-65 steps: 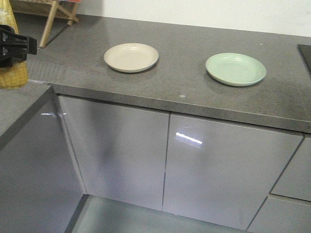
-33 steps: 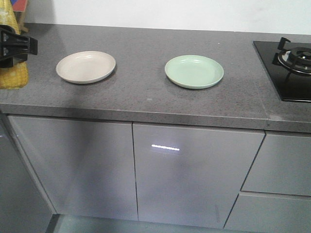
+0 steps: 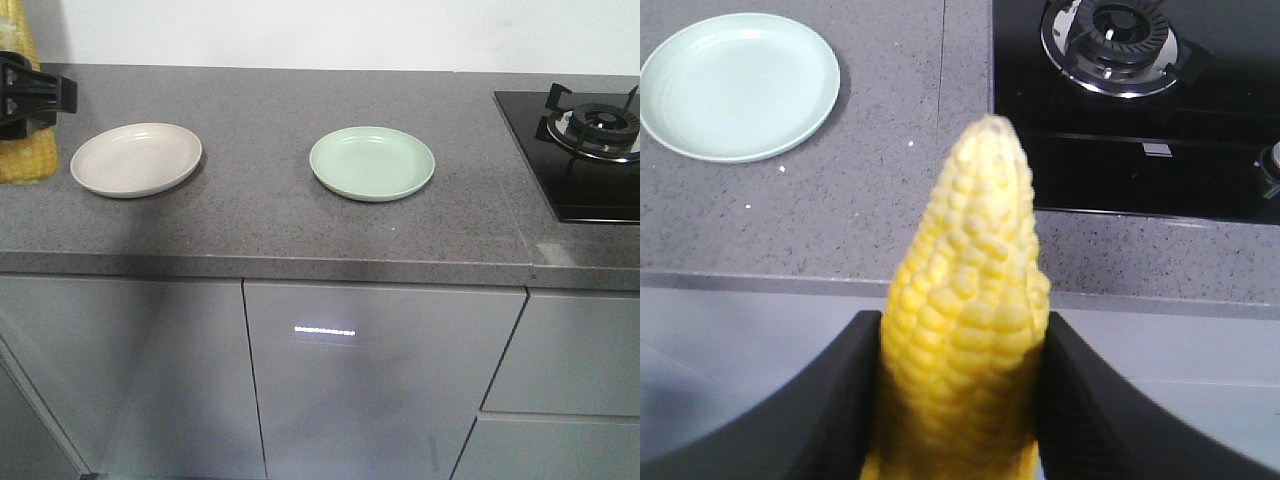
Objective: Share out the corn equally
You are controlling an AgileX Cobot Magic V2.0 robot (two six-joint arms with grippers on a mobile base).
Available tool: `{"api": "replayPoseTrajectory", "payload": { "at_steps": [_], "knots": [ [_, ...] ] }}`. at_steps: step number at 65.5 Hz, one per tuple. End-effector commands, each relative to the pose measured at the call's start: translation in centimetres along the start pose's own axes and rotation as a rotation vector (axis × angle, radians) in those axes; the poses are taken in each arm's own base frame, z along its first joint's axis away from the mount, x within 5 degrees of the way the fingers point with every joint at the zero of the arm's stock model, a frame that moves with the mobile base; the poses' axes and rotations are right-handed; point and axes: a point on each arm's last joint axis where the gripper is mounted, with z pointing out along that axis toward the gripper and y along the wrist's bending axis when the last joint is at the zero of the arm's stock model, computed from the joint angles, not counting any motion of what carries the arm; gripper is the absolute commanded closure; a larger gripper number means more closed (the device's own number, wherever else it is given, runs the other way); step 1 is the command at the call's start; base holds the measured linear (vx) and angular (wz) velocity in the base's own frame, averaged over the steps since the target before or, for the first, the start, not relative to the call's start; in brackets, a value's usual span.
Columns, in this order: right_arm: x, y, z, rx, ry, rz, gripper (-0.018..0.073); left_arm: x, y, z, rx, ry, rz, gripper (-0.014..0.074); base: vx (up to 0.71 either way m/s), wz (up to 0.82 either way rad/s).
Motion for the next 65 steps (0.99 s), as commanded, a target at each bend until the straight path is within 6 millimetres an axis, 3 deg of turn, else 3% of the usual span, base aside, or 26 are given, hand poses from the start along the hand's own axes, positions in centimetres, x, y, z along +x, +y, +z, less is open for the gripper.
{"api": "replayPoseTrajectory", "payload": {
  "at_steps": [1, 65],
  "knots": [
    [-0.78, -0.40, -1.44, 0.015, -0.107, 0.002, 0.0373, -1.11, 0.21, -1.47, 0.016, -0.103, -0.009, 0.0450, 0.12, -0.05],
    [-0.78, -0.40, -1.44, 0.015, -0.107, 0.002, 0.0373, -1.11, 0.21, -1.47, 0.016, -0.103, -0.009, 0.0450, 0.16, 0.00]
  ]
}}
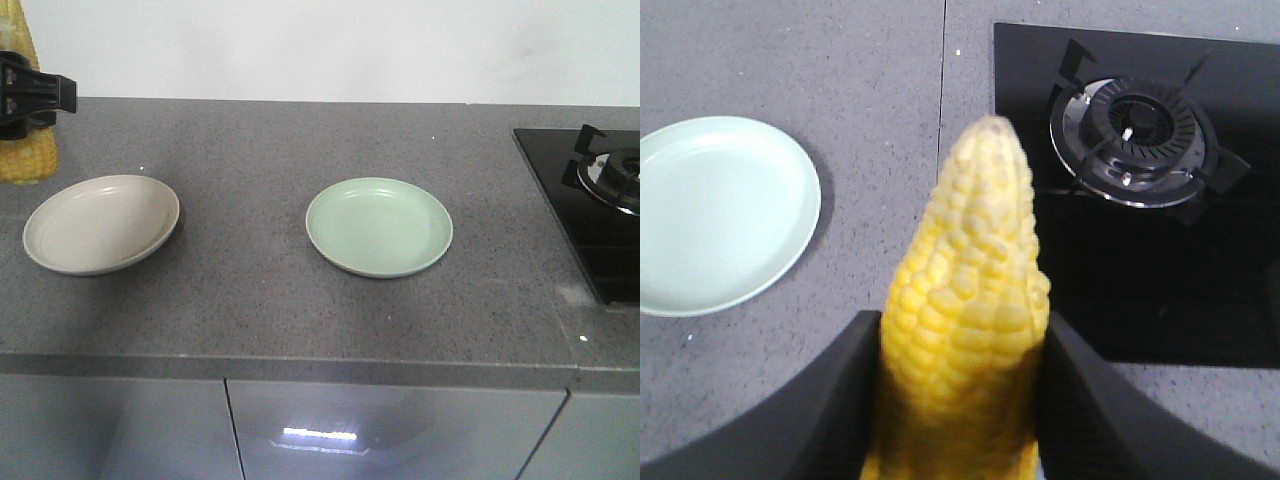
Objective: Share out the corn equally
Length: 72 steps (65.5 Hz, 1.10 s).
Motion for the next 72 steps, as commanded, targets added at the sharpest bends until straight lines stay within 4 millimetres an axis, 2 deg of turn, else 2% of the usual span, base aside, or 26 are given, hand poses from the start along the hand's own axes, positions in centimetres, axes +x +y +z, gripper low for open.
{"api": "replayPoseTrajectory", "payload": {
  "at_steps": [1, 72],
  "knots": [
    [-0.78, -0.40, -1.42, 0.015, -0.107, 0.002, 0.0373, -1.11, 0.21, -1.47, 0.017, -0.104, -0.009, 0.0450, 0.18, 0.00],
    [-0.78, -0.40, -1.42, 0.015, -0.107, 0.002, 0.0373, -1.11, 0.21, -1.47, 0.017, -0.104, -0.009, 0.0450, 0.15, 0.00]
  ]
}}
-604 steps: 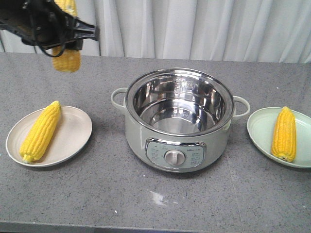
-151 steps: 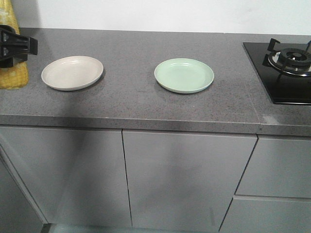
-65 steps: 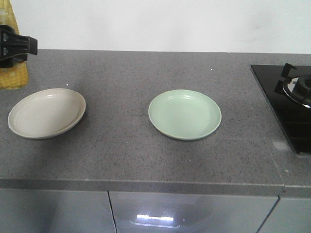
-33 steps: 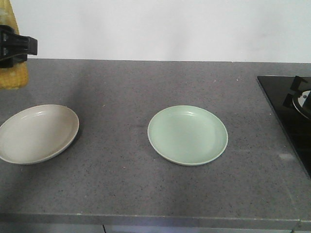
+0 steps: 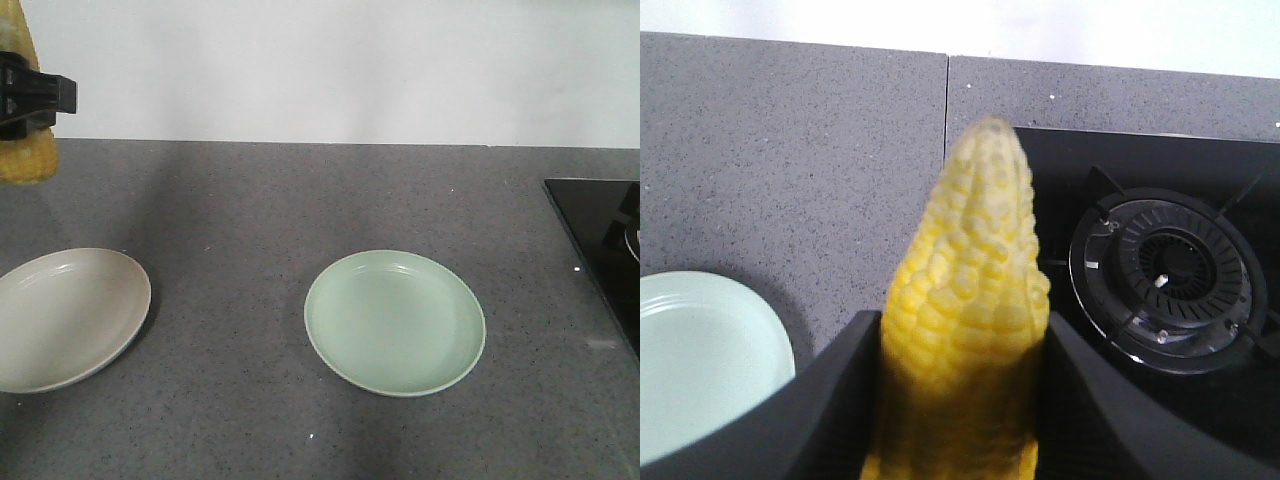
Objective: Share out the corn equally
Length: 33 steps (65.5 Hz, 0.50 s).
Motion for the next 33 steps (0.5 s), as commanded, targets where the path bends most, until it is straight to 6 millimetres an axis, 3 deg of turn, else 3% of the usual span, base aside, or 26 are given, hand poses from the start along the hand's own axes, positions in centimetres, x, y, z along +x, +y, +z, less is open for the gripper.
{"api": "replayPoseTrajectory", "payload": {
  "at_steps": [1, 33],
  "knots": [
    [-0.78, -0.40, -1.42, 0.015, -0.107, 0.002, 0.0373, -1.12, 0.20, -1.47, 0.017, -0.104, -0.009, 0.0450, 0.10, 0.00],
    [-0.78, -0.40, -1.42, 0.015, -0.107, 0.002, 0.0373, -1.12, 0.20, -1.47, 0.017, -0.104, -0.009, 0.0450, 0.05, -0.01]
  ]
}}
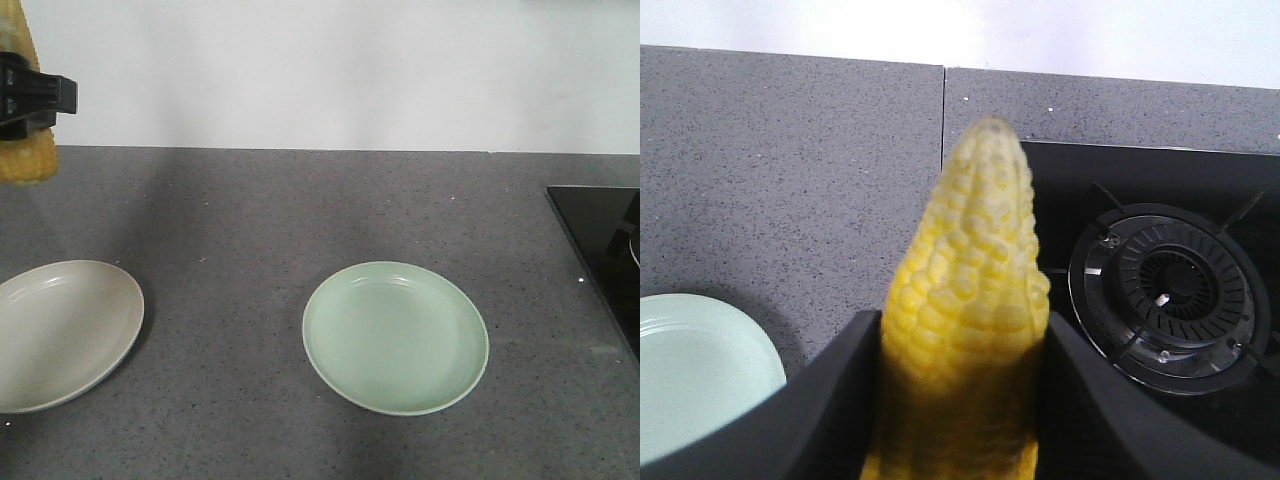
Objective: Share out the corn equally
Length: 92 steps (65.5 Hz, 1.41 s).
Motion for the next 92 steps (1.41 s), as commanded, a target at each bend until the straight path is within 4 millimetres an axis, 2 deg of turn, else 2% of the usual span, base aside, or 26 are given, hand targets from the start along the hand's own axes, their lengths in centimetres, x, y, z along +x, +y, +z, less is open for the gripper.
{"api": "replayPoseTrajectory", "payload": {
  "at_steps": [1, 92],
  "knots": [
    [-0.78, -0.40, -1.42, 0.015, -0.107, 0.002, 0.0373, -1.12, 0.20, -1.47, 0.017, -0.104, -0.009, 0.0450, 0.00, 0.00],
    [-0.78, -0.40, -1.42, 0.015, -0.107, 0.002, 0.0373, -1.12, 0.20, -1.47, 0.017, -0.104, -0.009, 0.0450, 0.00, 0.00]
  ]
}}
